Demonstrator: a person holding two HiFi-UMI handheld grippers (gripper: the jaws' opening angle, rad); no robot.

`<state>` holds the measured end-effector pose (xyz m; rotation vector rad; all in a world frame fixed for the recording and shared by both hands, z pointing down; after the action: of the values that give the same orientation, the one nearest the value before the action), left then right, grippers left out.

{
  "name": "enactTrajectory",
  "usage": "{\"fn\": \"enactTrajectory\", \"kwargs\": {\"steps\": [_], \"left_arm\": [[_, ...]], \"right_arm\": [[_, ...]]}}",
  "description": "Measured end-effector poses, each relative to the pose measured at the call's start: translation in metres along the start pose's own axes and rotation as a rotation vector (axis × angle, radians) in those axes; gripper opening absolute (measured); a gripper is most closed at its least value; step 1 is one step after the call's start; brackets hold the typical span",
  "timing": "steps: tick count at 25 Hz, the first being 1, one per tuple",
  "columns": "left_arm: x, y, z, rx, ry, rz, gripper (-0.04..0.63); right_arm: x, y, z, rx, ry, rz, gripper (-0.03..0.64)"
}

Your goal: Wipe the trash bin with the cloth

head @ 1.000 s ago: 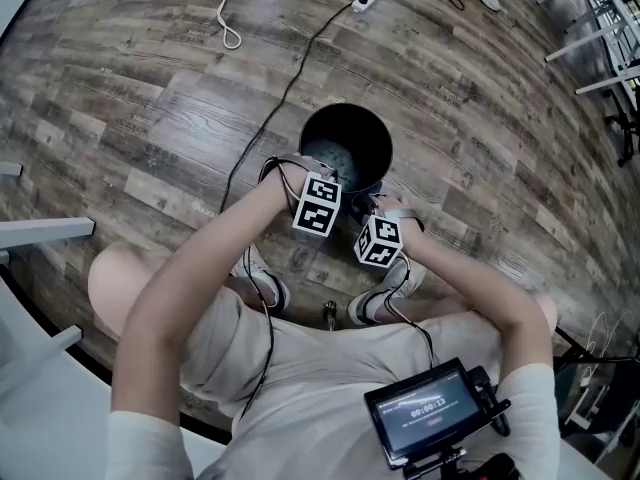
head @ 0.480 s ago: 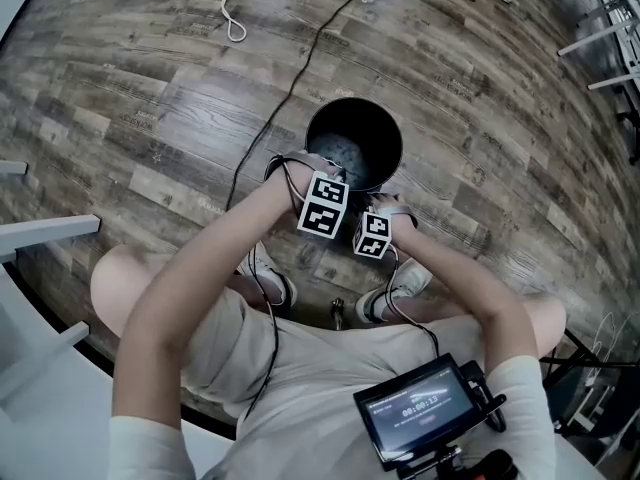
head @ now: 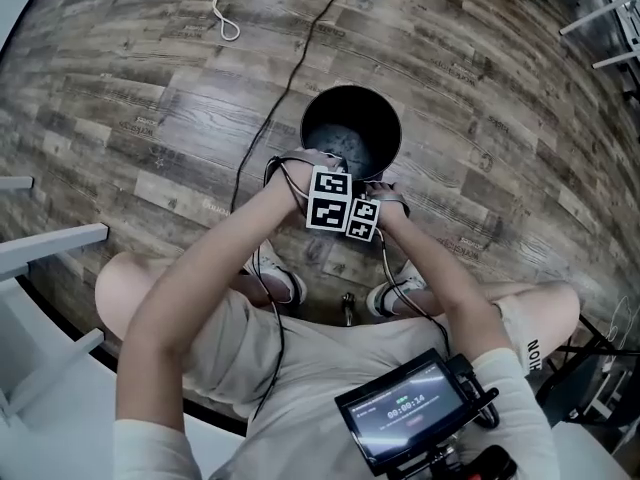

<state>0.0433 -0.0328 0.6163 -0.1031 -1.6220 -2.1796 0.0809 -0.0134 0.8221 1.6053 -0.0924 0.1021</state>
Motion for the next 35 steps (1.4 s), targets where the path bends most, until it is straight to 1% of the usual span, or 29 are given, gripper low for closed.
{"fn": "enactTrajectory", "kwargs": {"steps": [3, 5, 7, 8, 9, 10, 11, 14, 16, 18, 19, 20, 23, 26, 29, 35], "left_arm": [[-0.002, 0.001, -0.002, -0.006, -0.051, -0.019, 0.035], [-0.005, 0.001, -0.003, -0.006, -0.086, -0.015, 0.037], [-0.008, -0.001, -0.001, 0.017, -0.122, 0.005, 0.037], [-0.008, -0.003, 0.000, 0.035, -0.127, 0.014, 0.043], [-0.006, -0.005, 0.002, 0.049, -0.115, 0.014, 0.107], [-0.002, -0.006, 0.002, 0.054, -0.082, 0.005, 0.166], [0.005, -0.006, 0.003, 0.051, -0.030, -0.012, 0.179], [0.031, -0.004, 0.002, 0.018, 0.142, -0.074, 0.183], [0.043, -0.001, -0.001, -0.010, 0.198, -0.091, 0.181], [0.046, 0.001, -0.006, -0.043, 0.216, -0.088, 0.171], [0.046, 0.002, -0.007, -0.058, 0.223, -0.084, 0.132], [0.045, 0.002, -0.008, -0.066, 0.230, -0.082, 0.117], [0.044, 0.002, -0.007, -0.064, 0.250, -0.084, 0.101], [0.044, 0.002, -0.006, -0.058, 0.252, -0.091, 0.092], [0.041, 0.001, -0.003, -0.048, 0.237, -0.090, 0.090], [0.028, 0.001, 0.005, -0.041, 0.230, -0.065, 0.078]], "right_arm": [[-0.001, 0.001, 0.001, -0.023, 0.074, -0.001, 0.077], [0.000, -0.007, 0.000, -0.028, 0.062, 0.001, 0.077], [-0.001, -0.023, -0.004, -0.022, 0.042, 0.026, 0.077], [-0.002, -0.034, -0.007, -0.022, 0.038, 0.048, 0.077], [-0.003, -0.044, -0.011, -0.023, 0.035, 0.071, 0.077], [-0.004, -0.056, -0.015, -0.025, 0.029, 0.094, 0.077], [-0.005, -0.068, -0.020, -0.028, 0.021, 0.115, 0.077], [-0.008, -0.103, -0.036, -0.037, -0.004, 0.170, 0.077], [-0.013, -0.127, -0.043, -0.037, -0.009, 0.208, 0.077], [-0.020, -0.152, -0.045, -0.026, -0.008, 0.249, 0.077], [-0.023, -0.165, -0.045, -0.018, -0.006, 0.268, 0.077], [-0.025, -0.177, -0.045, -0.009, -0.003, 0.283, 0.077], [-0.033, -0.206, -0.043, 0.009, 0.013, 0.313, 0.077], [-0.040, -0.226, -0.039, 0.023, 0.032, 0.336, 0.077], [-0.045, -0.236, -0.032, 0.037, 0.045, 0.353, 0.077], [-0.044, -0.223, -0.011, 0.055, 0.046, 0.339, 0.077]]}}
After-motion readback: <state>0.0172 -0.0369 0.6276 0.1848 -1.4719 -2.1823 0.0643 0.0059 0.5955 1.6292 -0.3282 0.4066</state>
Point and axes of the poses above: the fingertips, and each gripper's own axes: y forward along the fingers, z to its right, x out of its underside, the point moved 1 cm from there along -y, backward along the fingers, and after that the axes turned 13 degrees about -x, right-handed, at the moved point
